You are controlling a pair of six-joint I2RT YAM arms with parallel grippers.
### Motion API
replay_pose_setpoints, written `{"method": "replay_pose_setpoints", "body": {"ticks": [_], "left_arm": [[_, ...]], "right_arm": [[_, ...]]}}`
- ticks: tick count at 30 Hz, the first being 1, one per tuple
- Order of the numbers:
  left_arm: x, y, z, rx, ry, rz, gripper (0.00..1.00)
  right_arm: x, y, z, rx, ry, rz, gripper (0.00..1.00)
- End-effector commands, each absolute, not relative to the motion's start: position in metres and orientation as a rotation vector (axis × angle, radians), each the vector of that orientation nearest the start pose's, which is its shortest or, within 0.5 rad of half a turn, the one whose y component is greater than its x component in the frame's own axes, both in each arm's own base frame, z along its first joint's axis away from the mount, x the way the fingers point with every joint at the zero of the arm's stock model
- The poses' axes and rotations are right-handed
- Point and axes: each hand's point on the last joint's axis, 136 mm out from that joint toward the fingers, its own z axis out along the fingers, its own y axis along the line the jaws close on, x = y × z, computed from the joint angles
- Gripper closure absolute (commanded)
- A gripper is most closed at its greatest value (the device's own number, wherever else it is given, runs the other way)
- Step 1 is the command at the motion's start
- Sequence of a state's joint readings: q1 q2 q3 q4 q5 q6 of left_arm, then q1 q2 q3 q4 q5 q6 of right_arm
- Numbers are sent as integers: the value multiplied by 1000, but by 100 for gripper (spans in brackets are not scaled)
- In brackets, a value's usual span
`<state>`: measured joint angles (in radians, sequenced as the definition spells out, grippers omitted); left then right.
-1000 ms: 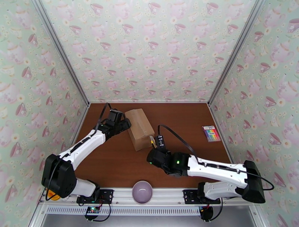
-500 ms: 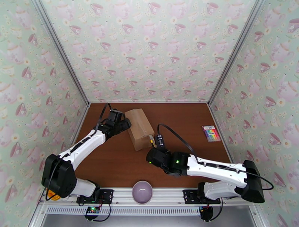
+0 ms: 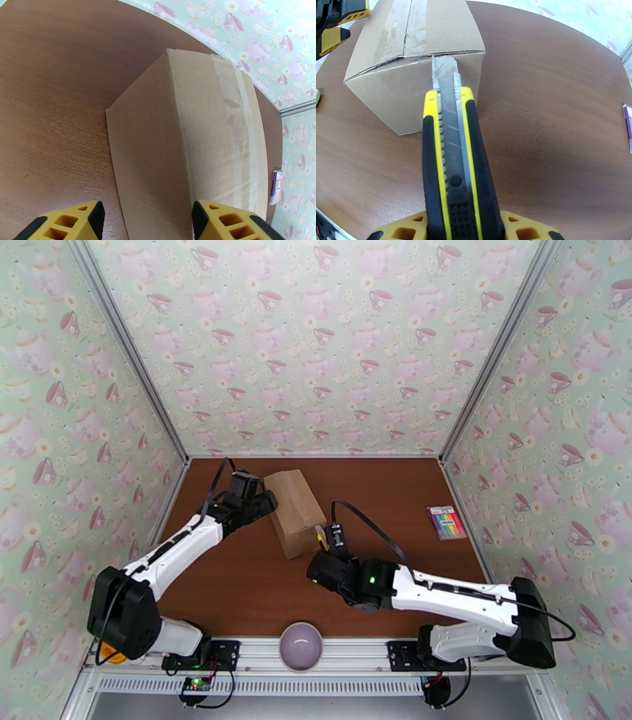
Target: Unpack the express box
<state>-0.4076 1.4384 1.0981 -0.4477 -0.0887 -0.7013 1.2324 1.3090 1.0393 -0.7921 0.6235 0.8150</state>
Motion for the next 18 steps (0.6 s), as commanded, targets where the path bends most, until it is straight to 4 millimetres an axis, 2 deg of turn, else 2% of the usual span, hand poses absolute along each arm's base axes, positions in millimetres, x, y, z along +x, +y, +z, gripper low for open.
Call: {"method": "replay_pose_setpoints", "body": {"ticks": [1,18], "left_arm": [[375,-150,180,-395,2358,-465,35],[368,-148,181,-405,2365,-468,35]], "right_arm": [[204,260,183,-283,2336,123,100],[216,271,178,-305,2348,127,100]]}}
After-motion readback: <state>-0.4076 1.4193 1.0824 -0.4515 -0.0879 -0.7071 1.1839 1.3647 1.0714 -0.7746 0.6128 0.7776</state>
